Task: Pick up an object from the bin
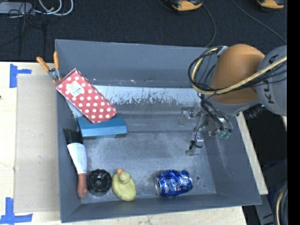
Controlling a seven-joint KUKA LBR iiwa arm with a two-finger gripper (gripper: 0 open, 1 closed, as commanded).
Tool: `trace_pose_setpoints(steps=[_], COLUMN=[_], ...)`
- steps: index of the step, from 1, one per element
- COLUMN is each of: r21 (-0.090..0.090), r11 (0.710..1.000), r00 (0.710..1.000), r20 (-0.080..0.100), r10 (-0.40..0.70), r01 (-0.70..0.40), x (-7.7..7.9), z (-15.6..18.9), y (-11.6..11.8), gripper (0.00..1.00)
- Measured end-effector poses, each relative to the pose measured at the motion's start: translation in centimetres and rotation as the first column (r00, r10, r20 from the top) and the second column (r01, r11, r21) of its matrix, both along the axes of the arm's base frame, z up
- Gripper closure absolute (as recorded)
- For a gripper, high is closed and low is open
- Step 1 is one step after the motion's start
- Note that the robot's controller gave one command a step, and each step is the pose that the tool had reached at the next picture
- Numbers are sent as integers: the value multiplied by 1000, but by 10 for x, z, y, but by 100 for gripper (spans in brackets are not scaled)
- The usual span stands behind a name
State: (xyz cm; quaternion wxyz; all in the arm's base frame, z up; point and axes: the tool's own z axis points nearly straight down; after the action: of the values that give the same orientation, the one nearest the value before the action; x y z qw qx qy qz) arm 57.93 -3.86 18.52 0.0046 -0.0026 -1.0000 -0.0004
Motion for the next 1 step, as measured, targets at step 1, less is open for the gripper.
trace_pose_setpoints(steps=[1], r21=[0], r11=[1000], r00=[1000], r20=[8], r10=[1], r01=[-1], x=[1], z=[5], y=[0], gripper=[0])
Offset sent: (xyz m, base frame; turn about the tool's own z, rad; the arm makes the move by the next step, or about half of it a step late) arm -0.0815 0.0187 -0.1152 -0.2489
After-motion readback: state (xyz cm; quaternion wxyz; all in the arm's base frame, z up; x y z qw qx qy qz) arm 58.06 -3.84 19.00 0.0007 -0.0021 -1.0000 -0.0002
